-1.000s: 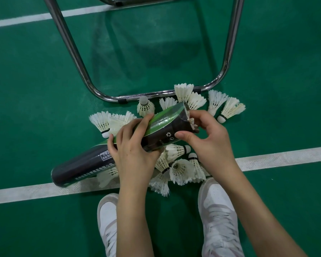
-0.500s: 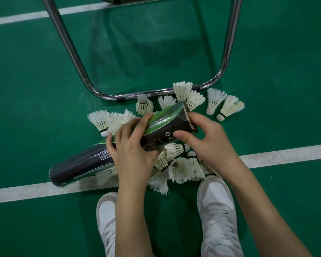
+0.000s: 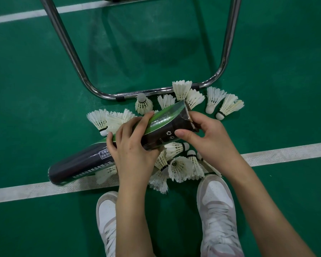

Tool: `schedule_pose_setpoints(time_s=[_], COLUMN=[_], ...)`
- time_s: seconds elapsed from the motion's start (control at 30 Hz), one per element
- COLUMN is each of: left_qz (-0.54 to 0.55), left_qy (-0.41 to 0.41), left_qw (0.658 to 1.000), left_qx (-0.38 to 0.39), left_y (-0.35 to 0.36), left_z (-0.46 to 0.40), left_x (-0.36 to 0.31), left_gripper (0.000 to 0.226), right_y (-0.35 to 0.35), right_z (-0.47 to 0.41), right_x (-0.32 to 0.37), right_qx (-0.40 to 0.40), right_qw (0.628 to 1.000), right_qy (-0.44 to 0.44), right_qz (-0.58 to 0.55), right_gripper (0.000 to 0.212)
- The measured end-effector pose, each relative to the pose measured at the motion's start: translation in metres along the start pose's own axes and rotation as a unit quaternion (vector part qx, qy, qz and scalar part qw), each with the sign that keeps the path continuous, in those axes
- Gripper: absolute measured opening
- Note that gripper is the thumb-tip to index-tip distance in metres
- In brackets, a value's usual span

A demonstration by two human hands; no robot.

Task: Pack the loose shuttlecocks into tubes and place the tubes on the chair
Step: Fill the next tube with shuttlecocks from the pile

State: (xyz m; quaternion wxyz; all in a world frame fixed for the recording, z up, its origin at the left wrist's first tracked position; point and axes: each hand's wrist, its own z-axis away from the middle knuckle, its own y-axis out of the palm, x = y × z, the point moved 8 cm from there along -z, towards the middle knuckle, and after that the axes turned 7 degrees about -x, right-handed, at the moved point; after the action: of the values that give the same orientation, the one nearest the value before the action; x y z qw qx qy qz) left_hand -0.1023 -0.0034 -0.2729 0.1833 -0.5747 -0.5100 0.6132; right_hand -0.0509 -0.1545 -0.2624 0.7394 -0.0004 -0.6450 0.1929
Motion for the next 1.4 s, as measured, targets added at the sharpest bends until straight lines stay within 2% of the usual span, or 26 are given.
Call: schedule_pose_setpoints(time_s=[0.43, 0.63, 0.8, 0.9, 1.03, 1.2, 1.4], left_qz=[-0.014, -0.004, -0.01, -0.007, -0.005, 0.005, 0.011], left_qy=[0.016, 0.005, -0.006, -0.009, -0.008, -0.009, -0.012], left_qw=[1.0, 1.0, 1.0, 1.0, 1.0, 1.0, 1.0], left_qx=[-0.004, 0.006, 0.007, 0.007, 0.007, 0.007, 0.008], left_y=[-0.003, -0.001, 0.004, 0.005, 0.005, 0.005, 0.006], left_z=[-0.002, -0.003, -0.003, -0.004, -0.005, -0.006, -0.005], left_x=[-0.007, -0.008, -0.011, -0.011, -0.015, -0.018, -0.017], left_gripper=[0.078, 0.081, 0.085, 0.084, 0.084, 0.084, 0.084], right_y=[0.003, -0.02, -0.056, -0.088, -0.127, -0.135, -0.13], right_z=[0.0, -0.003, -0.014, -0.032, -0.058, -0.082, -0.077], right_x=[-0.009, -0.005, -0.035, -0.075, -0.109, -0.14, -0.158], right_qx=[0.022, -0.04, -0.088, -0.167, -0.262, -0.239, -0.26], right_qw=[0.999, 0.999, 0.996, 0.984, 0.955, 0.943, 0.942], right_qy=[0.011, -0.026, -0.01, 0.017, 0.016, 0.051, 0.068], right_qz=[-0.03, 0.026, 0.02, 0.057, 0.139, 0.226, 0.2], right_gripper=[0.026, 0.033, 0.034, 0.032, 0.048, 0.066, 0.052])
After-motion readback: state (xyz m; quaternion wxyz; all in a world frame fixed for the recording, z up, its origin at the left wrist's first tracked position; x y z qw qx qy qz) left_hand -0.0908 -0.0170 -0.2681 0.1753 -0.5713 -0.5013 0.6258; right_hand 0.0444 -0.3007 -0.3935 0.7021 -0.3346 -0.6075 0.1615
